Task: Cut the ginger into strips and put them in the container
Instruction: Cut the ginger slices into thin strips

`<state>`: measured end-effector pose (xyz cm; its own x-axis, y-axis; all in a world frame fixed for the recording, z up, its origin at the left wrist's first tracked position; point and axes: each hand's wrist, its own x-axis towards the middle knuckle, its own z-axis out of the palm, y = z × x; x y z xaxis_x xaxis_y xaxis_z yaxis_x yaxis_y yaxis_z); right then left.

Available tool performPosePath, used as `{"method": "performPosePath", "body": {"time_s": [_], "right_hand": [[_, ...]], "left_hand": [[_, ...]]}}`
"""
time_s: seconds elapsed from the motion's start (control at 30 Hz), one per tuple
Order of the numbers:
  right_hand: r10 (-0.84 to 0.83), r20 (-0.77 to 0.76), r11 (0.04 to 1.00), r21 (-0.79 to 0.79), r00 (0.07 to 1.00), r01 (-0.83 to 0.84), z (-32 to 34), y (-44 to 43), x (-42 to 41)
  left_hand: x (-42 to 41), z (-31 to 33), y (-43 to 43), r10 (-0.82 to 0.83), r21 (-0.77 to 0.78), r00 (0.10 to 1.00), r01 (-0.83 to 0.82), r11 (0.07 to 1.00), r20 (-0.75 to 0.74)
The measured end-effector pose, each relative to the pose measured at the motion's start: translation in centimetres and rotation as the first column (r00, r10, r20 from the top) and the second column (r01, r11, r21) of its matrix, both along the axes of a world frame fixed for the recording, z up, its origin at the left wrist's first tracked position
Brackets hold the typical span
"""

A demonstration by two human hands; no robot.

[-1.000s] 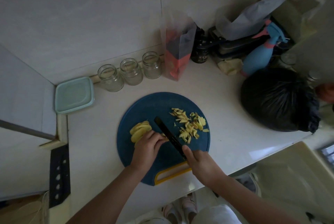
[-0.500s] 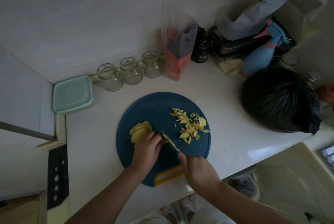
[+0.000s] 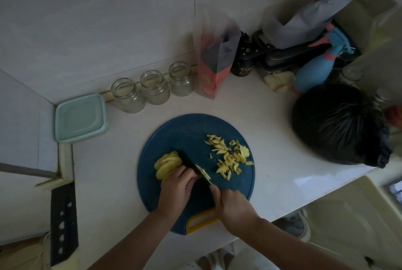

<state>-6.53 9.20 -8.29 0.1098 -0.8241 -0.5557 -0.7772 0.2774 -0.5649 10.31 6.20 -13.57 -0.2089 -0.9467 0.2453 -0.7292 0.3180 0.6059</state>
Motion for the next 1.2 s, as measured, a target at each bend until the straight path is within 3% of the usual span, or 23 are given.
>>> {"method": "performPosePath", "body": {"time_s": [0.4,0.6,0.7,0.83,1.2], "right_hand": [[-0.116,0.002,0.989,-0.094,0.993,0.116,0.7,-0.8,1.1],[-0.21,0.03,0.977,-0.015,0.977,0.21,0.7,0.5,-2.7],[-0.195,0.058,0.981,-0.005,0.979,0.196,1.5,0.4,-3.2],[-0.188,0.084,0.982,0.005,0.978,0.189,2.1,0.5,-3.2],[-0.157,0.128,0.987,0.004,0.979,0.158,2.2,0.6,-4.0]], "left_hand": [[-0.3,1.1,0.5,-0.019,0.012,0.999,0.019,1.0,0.03],[-0.9,1.5,0.6,-0.035,-0.035,0.998,0.037,0.999,0.044],[-1.0,1.5,0.6,0.009,-0.013,1.0,-0.008,1.0,0.025],[-2.0,2.0,0.4,-0.057,-0.001,0.998,0.057,0.998,0.008],[-3.1,2.1,-0.1,-0.059,-0.027,0.989,0.063,0.998,0.139]]}}
